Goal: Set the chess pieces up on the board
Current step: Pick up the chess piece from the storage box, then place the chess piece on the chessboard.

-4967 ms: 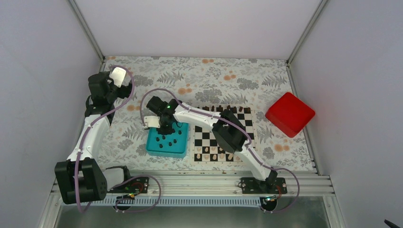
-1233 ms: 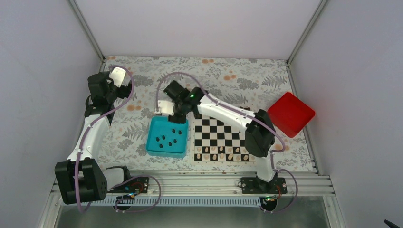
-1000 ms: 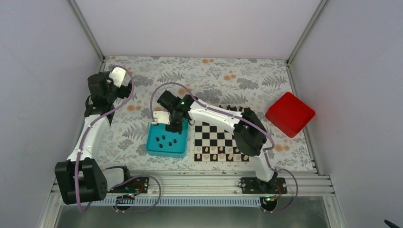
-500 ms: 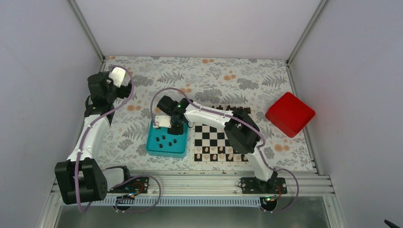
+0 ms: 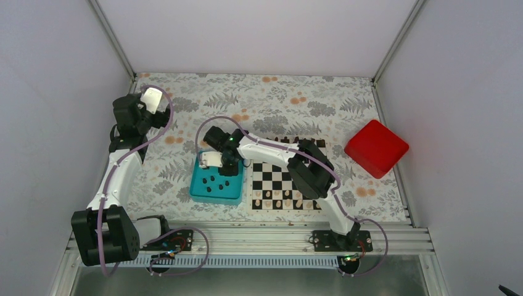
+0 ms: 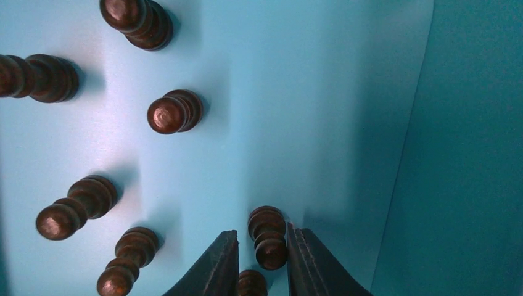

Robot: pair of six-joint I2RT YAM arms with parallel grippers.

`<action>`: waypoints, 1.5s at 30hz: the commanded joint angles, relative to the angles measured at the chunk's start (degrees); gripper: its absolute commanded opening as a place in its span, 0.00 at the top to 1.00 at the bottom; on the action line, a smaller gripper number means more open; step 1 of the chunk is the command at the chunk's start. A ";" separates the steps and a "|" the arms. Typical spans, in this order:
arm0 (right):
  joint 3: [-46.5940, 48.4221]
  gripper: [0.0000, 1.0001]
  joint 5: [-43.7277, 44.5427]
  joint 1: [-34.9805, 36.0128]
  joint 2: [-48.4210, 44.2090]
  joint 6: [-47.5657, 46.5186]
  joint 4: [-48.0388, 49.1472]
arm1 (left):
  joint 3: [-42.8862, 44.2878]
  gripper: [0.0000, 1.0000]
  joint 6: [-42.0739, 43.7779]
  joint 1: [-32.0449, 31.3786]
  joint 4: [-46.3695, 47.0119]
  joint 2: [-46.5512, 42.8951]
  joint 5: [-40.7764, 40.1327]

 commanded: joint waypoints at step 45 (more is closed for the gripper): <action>-15.74 0.95 -4.70 -25.13 -17.10 0.02 2.40 | 0.68 0.00 -0.41 0.29 0.91 -0.71 0.91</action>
